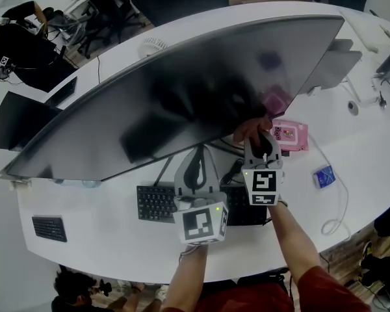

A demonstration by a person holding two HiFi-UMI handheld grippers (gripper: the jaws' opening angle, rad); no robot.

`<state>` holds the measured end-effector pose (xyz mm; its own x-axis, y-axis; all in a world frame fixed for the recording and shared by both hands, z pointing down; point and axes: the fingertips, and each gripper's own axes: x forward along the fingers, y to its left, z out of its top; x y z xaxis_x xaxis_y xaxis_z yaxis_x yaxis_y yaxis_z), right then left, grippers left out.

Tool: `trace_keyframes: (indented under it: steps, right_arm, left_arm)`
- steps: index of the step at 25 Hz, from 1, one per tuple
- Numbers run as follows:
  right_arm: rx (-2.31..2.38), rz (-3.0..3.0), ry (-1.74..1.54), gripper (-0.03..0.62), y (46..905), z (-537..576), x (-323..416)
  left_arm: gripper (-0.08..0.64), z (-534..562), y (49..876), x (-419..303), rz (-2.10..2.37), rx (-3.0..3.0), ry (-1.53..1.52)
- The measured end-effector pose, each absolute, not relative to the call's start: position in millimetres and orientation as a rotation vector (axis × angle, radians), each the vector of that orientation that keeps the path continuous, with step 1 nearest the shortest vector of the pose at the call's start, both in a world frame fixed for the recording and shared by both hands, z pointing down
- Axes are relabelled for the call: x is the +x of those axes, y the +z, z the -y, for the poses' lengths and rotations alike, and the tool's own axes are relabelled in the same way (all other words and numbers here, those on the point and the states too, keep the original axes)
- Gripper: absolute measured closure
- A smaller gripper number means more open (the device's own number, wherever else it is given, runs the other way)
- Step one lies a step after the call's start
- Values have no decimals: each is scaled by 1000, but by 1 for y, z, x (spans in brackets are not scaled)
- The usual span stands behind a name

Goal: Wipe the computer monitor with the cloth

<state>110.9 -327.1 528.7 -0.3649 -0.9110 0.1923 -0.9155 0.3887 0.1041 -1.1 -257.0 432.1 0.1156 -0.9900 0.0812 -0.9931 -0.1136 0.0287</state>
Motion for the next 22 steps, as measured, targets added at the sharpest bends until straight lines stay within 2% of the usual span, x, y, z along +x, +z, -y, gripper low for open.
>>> trace_keyframes:
  steps: [10,22]
  right_arm:
    - [1696,2375,95,514,533,358,195]
    - [1650,2402,87,514,532,365,210]
  left_arm:
    - [537,288,434,78,1967,2352,73]
    - [537,304,430,109,1957,2378,91]
